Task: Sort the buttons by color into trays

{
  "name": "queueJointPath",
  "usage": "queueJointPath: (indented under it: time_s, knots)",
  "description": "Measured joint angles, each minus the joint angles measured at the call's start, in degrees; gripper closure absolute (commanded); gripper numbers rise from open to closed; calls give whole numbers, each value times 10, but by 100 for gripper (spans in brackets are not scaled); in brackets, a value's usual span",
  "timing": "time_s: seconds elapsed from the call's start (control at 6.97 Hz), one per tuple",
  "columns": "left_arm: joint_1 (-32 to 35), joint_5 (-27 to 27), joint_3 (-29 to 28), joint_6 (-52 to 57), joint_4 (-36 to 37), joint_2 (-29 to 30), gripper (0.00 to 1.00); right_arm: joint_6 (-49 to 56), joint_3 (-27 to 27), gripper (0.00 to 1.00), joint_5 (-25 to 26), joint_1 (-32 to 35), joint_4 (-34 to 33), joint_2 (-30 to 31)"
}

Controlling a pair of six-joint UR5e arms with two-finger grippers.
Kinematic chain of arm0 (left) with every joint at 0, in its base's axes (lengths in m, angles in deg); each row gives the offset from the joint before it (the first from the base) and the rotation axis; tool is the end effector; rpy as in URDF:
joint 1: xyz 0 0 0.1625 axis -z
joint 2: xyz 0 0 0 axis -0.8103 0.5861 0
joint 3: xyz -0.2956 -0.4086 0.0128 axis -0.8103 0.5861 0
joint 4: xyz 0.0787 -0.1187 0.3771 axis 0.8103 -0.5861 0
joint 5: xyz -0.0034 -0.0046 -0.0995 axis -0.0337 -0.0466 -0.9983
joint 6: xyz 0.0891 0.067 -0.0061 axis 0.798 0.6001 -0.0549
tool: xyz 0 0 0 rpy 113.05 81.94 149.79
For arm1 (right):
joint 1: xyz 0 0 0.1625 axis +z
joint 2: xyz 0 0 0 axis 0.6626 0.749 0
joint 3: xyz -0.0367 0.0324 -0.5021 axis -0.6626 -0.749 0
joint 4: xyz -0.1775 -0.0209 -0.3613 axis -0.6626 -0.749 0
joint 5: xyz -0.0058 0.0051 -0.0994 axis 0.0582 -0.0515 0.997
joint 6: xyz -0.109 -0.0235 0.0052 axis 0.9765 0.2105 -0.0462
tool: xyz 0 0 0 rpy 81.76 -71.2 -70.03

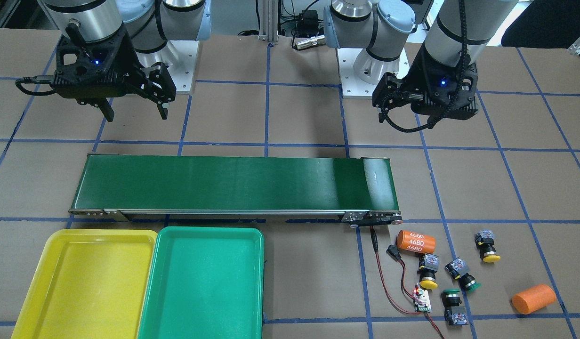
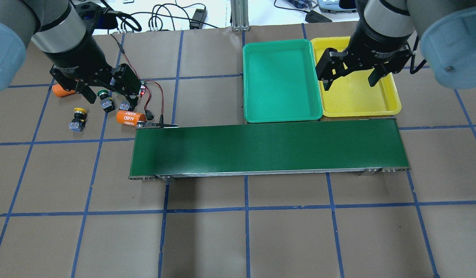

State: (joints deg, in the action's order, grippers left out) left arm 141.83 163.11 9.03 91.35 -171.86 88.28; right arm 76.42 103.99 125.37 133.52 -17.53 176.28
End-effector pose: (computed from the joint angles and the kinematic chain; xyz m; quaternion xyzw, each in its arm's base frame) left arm -0.1137 -0.4777 0.5528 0.0651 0.9976 0.0217 0.0000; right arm 0.1520 -0.4668 0.5664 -0.0306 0.9988 -0.0372 0.0094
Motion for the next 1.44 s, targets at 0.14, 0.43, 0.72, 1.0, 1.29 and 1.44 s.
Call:
queueJointPath:
  time_s: [0.14, 0.43, 0.72, 1.0, 1.29, 1.44]
  knots:
    - [0, 0, 5, -1, 1, -2, 0, 0, 0, 0, 0, 0, 0, 0]
    - [-1, -1, 19, -4, 6, -8, 0, 0, 0, 0, 0, 0, 0, 0]
    - [-1, 0, 21, -6, 4, -10, 0, 0, 0, 0, 0, 0, 0, 0]
    - [-1, 1, 21, -5, 3, -11, 0, 0, 0, 0, 0, 0, 0, 0]
    - [-1, 1, 22, -5, 5, -11, 0, 1, 0, 0, 0, 0, 0, 0]
    - [-1, 0, 22, -5, 6, -11, 0, 1, 0, 0, 0, 0, 0, 0]
